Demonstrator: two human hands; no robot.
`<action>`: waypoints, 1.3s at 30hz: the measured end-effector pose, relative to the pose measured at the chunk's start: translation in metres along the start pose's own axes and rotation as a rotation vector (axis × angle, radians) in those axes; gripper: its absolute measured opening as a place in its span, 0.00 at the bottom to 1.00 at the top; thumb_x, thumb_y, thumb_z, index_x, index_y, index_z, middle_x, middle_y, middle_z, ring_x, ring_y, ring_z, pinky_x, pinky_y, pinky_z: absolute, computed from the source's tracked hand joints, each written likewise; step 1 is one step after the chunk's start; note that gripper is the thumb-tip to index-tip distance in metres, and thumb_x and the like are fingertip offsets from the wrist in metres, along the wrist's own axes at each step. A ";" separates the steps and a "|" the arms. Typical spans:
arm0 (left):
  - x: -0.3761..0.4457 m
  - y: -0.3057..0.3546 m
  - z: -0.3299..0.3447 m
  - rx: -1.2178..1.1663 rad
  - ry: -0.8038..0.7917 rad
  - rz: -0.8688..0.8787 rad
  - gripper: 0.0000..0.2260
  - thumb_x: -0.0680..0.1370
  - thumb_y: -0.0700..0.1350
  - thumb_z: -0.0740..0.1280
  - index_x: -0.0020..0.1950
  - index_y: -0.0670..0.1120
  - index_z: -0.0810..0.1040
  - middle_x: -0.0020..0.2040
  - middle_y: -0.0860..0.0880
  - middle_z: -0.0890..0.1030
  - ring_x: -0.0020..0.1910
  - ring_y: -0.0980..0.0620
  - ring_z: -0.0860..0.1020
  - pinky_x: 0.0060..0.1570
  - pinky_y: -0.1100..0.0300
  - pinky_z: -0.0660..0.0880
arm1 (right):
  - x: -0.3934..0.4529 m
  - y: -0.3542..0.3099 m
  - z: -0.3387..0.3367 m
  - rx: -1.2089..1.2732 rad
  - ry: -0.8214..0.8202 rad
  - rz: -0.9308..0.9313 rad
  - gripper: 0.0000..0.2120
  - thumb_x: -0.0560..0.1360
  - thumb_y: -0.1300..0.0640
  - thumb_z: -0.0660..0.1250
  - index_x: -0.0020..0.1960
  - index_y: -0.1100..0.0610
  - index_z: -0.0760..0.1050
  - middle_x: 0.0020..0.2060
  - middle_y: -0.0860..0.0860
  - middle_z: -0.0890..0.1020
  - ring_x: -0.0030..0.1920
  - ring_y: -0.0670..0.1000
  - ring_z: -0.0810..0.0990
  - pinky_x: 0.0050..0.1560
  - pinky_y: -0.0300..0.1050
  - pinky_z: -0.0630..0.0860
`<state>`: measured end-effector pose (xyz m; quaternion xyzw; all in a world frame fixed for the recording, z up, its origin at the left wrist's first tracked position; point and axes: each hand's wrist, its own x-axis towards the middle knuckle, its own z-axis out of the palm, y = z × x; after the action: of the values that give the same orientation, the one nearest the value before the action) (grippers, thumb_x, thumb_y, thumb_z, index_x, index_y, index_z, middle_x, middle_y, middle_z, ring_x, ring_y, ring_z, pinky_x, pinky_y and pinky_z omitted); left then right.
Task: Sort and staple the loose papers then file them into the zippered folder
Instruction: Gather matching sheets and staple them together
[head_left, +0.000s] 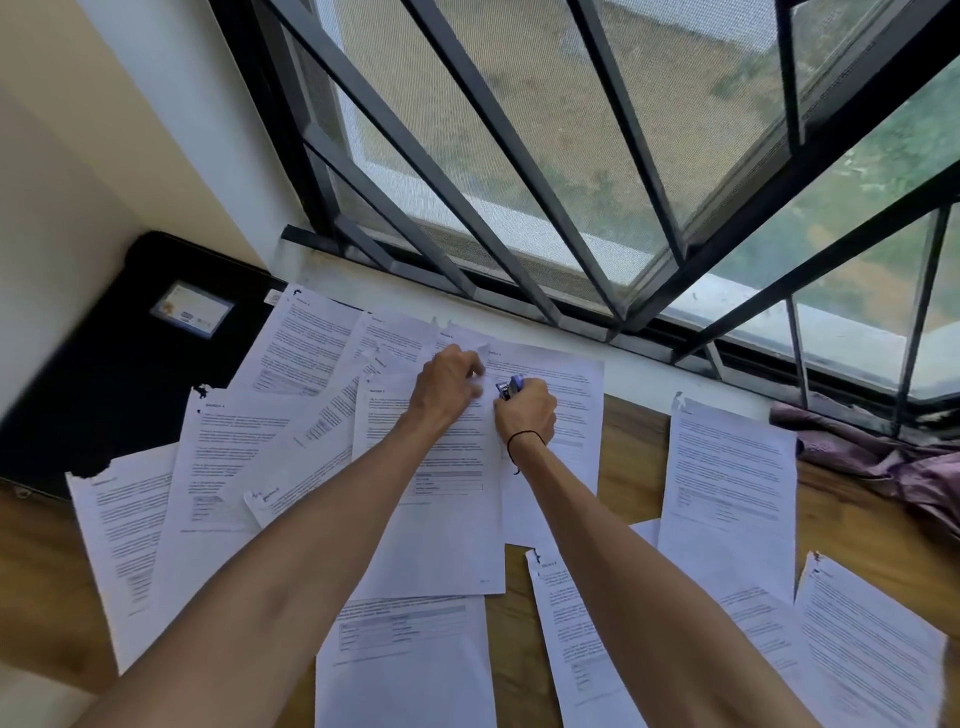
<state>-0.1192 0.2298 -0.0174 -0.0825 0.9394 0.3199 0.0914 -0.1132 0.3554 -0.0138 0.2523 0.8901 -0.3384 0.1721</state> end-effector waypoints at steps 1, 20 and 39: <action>0.001 0.000 0.001 -0.009 0.002 -0.008 0.11 0.73 0.41 0.79 0.54 0.46 0.85 0.52 0.46 0.81 0.48 0.46 0.82 0.50 0.52 0.81 | 0.001 -0.001 0.001 0.011 -0.004 0.017 0.10 0.78 0.55 0.68 0.57 0.58 0.78 0.53 0.59 0.81 0.53 0.63 0.81 0.48 0.50 0.74; 0.007 0.000 -0.019 -0.114 -0.102 -0.007 0.05 0.73 0.50 0.80 0.45 0.52 0.88 0.44 0.55 0.86 0.44 0.56 0.82 0.49 0.55 0.81 | 0.004 0.011 -0.012 0.148 -0.011 -0.072 0.13 0.74 0.57 0.72 0.36 0.53 0.70 0.33 0.51 0.75 0.34 0.54 0.74 0.36 0.44 0.67; -0.013 0.014 -0.031 -0.083 -0.109 0.067 0.05 0.74 0.51 0.78 0.46 0.53 0.86 0.44 0.55 0.87 0.45 0.55 0.84 0.50 0.51 0.83 | 0.003 0.037 -0.058 -0.069 -0.277 -0.595 0.06 0.83 0.57 0.67 0.53 0.60 0.79 0.42 0.53 0.81 0.43 0.56 0.78 0.42 0.50 0.76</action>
<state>-0.1129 0.2225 0.0178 -0.0370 0.9212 0.3655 0.1281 -0.1031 0.4204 0.0071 -0.0732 0.9037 -0.3748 0.1937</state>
